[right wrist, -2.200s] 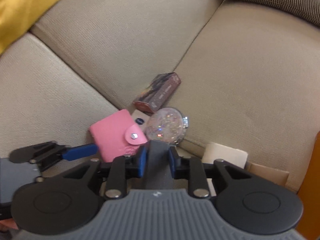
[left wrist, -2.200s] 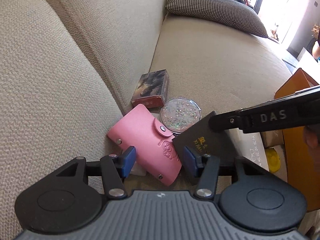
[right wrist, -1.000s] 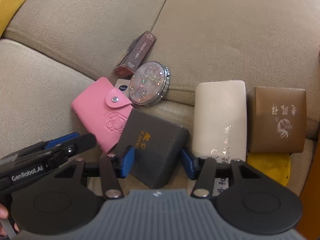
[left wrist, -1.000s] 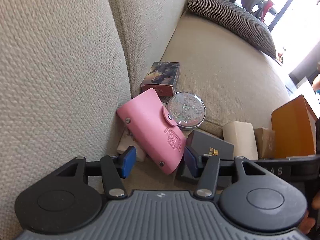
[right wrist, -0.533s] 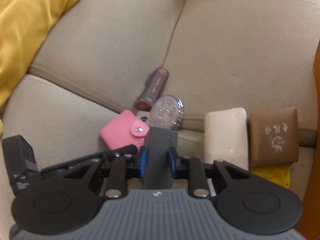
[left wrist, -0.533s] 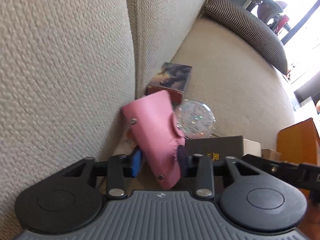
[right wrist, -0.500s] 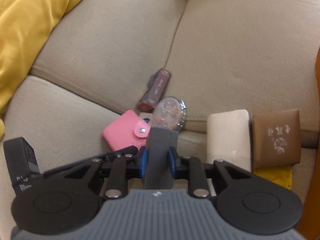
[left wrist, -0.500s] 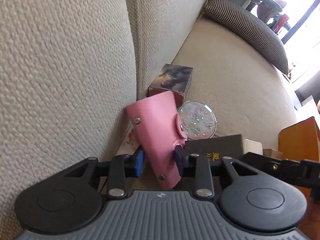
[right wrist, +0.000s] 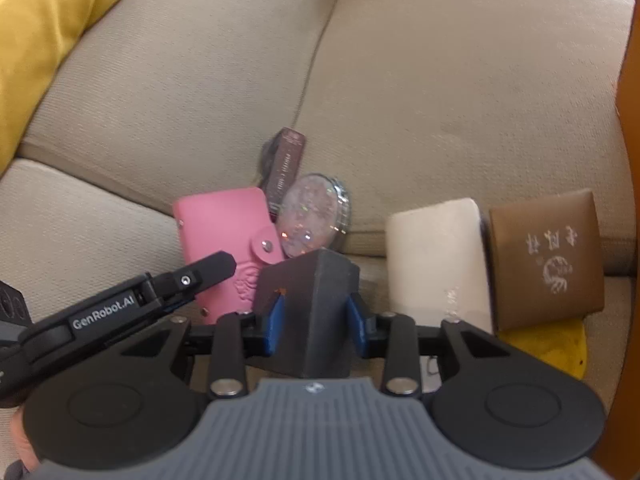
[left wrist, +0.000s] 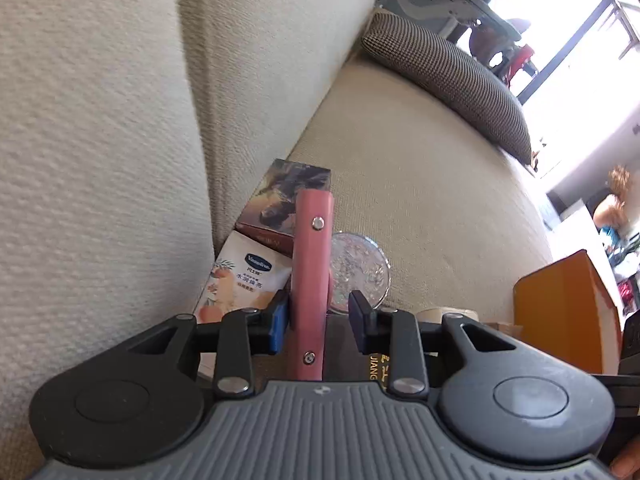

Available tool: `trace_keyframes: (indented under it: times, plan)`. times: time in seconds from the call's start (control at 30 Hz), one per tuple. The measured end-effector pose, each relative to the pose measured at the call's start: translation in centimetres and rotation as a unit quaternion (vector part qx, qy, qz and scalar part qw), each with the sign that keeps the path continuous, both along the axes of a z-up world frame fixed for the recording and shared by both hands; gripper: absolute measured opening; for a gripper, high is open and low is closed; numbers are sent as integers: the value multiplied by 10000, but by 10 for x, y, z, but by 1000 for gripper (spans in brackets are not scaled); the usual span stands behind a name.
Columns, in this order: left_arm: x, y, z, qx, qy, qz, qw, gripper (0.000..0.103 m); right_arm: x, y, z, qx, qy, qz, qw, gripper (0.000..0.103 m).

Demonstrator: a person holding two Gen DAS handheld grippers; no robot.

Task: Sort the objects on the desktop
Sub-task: 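Grasp the pink snap wallet with the left gripper while the right gripper holds the gray box, then lift the pink wallet and gray box and carry both toward the shoebox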

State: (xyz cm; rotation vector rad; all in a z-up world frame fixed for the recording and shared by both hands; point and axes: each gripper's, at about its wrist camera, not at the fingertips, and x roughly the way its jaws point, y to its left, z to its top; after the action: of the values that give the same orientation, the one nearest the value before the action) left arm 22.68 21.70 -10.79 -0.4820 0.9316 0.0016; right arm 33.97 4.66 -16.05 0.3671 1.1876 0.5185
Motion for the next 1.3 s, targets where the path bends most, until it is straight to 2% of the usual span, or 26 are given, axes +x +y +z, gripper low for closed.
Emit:
trace_keyframes:
  times: [0.07, 0.13, 0.17, 0.23, 0.33, 0.4, 0.53, 0.6, 0.7, 0.77, 0.83, 0.93, 1.07, 1.13, 1.3]
  plan:
    - [4, -5, -7, 127, 139, -22, 9998, 36, -1, 3, -2, -84, 3, 11, 10000, 38]
    - [3, -7, -7, 322, 158, -9, 9994, 25, -3, 4, 0, -162, -65, 57, 9998, 38]
    - [1, -6, -7, 376, 146, -1, 9992, 23, -4, 5, 1, -203, -113, 86, 9997, 38]
    - [-4, 0, -4, 214, 131, 70, 9997, 21, -7, 3, 7, -232, -233, 131, 9994, 38]
    - [-10, -3, 2, 459, 262, -8, 9986, 20, -14, 1, 13, -512, -323, 216, 9979, 39]
    - [-15, -6, 6, 562, 332, -122, 9978, 20, -18, -1, 13, -650, -257, 253, 9972, 41]
    - [-28, -15, 12, 821, 289, -415, 9953, 20, -27, -1, 3, -604, 193, 283, 9976, 48]
    - [-29, -22, 10, 984, 325, -533, 9932, 20, -29, 0, -1, -518, 237, 221, 9981, 51]
    - [-32, -23, 0, 861, 450, -528, 9939, 20, -28, 4, -4, -396, 271, 197, 9987, 54]
    - [-32, -19, -2, 737, 394, -465, 9954, 20, -25, 6, -12, -219, 372, 130, 9990, 58]
    - [-33, -12, -6, 570, 365, -431, 9968, 20, -25, 10, -11, -233, 233, 117, 9994, 58]
    - [-33, -11, -7, 569, 353, -407, 9969, 20, -27, 13, -10, -242, 64, 129, 9996, 59]
    - [-34, -12, -6, 540, 356, -318, 9974, 20, -27, -1, -3, 39, 45, 45, 10000, 46]
    - [-34, -10, -7, 484, 349, -299, 9978, 20, -29, -4, 6, 106, -134, 92, 9998, 41]
    - [-35, -15, -3, 633, 311, -375, 9968, 20, -45, 5, 39, -184, -676, 452, 9965, 36]
